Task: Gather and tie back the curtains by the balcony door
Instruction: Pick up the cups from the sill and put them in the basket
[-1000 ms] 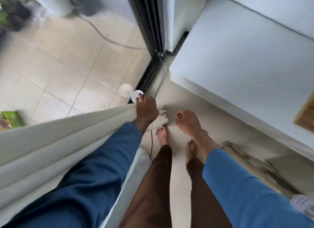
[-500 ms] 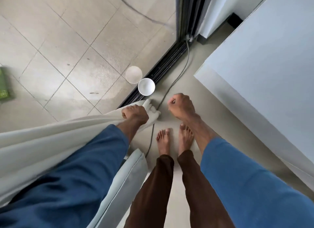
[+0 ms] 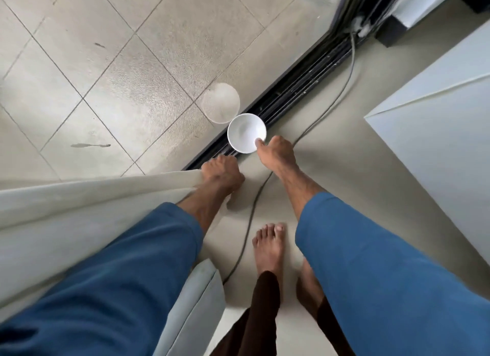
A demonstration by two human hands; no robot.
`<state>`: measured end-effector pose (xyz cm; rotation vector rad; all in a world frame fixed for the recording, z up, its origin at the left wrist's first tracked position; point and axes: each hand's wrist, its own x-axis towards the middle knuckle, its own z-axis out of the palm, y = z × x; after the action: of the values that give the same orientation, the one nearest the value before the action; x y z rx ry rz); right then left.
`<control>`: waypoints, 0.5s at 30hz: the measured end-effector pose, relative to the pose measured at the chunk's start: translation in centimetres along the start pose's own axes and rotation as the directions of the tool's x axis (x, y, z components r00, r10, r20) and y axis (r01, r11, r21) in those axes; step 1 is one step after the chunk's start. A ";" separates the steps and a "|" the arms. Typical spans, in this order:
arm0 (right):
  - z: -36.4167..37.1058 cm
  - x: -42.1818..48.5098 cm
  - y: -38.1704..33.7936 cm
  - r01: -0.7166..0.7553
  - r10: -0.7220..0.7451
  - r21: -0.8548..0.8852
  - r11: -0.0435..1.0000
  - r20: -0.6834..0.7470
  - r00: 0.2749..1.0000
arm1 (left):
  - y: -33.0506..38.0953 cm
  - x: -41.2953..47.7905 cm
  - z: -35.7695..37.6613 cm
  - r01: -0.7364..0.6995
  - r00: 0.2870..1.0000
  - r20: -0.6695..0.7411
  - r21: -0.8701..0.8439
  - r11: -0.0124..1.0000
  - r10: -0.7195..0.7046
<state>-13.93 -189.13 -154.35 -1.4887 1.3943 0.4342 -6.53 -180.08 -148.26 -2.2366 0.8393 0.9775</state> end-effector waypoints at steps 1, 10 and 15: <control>0.7 0.9 -0.2 -0.014 0.014 0.005 1.000 0.003 1.000 | 0.1 0.7 0.2 0.006 1.000 0.003 -0.009 1.000 -0.006; 1.5 3.1 -0.8 -0.126 0.122 0.106 0.986 0.040 0.992 | 0.6 2.6 -0.4 0.000 1.000 0.024 -0.045 0.999 0.001; -1.4 -1.9 0.8 -0.183 0.180 0.203 0.962 0.030 0.983 | 0.5 -1.4 -1.6 -0.037 0.999 -0.011 -0.127 0.991 0.036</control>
<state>-15.61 -189.10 -152.53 -1.1959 1.5253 0.3987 -6.99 -181.09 -146.36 -2.3413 0.8459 1.0662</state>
